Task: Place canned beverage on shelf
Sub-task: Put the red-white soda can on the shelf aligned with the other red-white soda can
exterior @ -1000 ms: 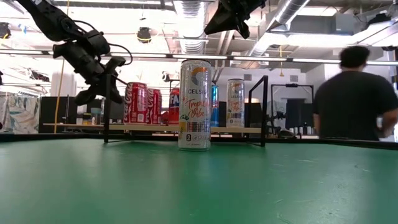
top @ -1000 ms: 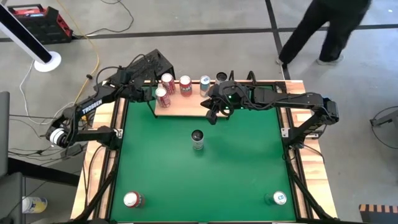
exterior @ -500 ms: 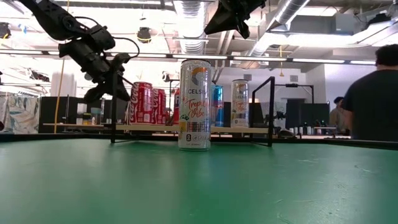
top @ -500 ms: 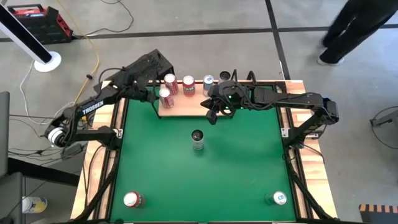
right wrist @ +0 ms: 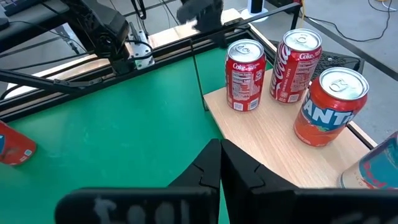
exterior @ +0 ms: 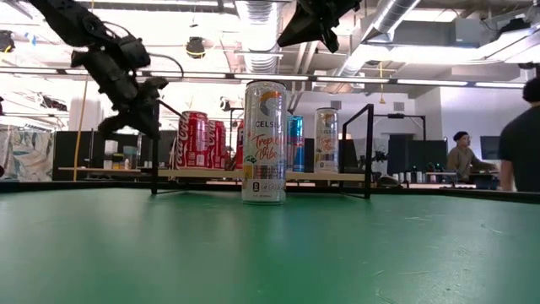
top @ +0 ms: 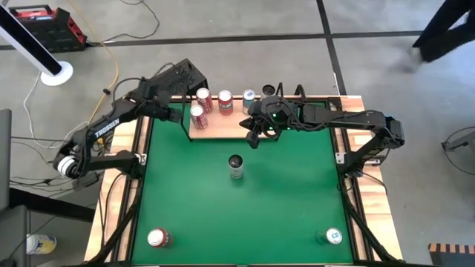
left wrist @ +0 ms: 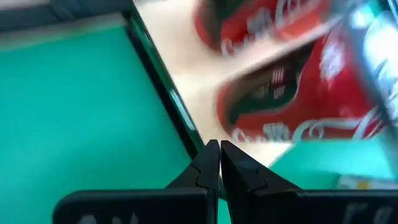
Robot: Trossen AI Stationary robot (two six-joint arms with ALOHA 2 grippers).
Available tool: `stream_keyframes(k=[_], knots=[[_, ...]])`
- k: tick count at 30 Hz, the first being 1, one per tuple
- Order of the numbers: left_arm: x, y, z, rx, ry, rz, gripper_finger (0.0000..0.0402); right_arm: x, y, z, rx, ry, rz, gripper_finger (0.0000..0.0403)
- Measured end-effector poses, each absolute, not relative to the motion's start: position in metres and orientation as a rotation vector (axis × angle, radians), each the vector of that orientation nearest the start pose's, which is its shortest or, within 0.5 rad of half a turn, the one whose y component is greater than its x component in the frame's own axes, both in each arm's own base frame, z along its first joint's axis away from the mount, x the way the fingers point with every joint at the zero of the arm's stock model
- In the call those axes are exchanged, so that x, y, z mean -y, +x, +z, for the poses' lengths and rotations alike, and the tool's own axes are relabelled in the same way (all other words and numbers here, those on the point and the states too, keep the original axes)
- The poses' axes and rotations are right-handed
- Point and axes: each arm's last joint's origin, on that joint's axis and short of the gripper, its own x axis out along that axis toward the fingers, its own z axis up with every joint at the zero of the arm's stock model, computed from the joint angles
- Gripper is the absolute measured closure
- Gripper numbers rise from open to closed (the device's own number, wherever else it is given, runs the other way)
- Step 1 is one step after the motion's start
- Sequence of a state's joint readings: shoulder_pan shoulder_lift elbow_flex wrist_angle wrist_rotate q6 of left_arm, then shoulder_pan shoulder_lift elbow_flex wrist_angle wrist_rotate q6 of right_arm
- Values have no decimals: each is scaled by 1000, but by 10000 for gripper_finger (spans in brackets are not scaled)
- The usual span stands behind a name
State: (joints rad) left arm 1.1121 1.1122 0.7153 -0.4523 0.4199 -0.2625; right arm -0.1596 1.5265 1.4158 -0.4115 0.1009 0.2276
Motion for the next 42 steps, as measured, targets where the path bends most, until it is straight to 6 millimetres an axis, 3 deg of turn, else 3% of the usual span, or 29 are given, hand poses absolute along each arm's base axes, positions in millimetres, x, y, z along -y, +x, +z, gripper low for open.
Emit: stream_keyframes(k=[8, 15, 24, 28, 32, 35, 42], knots=[[-178, 100, 301, -567, -646, 911, 402, 64, 336, 352, -494, 220, -326, 386], [-165, 122, 349, -495, -521, 811, 402, 73, 334, 352, -490, 229, -353, 368], [-175, 181, 338, -675, -412, 722, 402, 77, 333, 352, -488, 225, -363, 383], [-187, 195, 338, -810, -348, 773, 402, 77, 333, 352, -487, 227, -359, 368], [-196, 207, 335, -920, -300, 771, 401, 74, 337, 354, -464, 247, -269, 383], [-201, 215, 334, -983, -257, 764, 402, 71, 355, 351, -382, 246, -201, 387], [-207, 229, 315, -1150, -220, 736, 402, 77, 394, 315, -362, 314, -152, 387]])
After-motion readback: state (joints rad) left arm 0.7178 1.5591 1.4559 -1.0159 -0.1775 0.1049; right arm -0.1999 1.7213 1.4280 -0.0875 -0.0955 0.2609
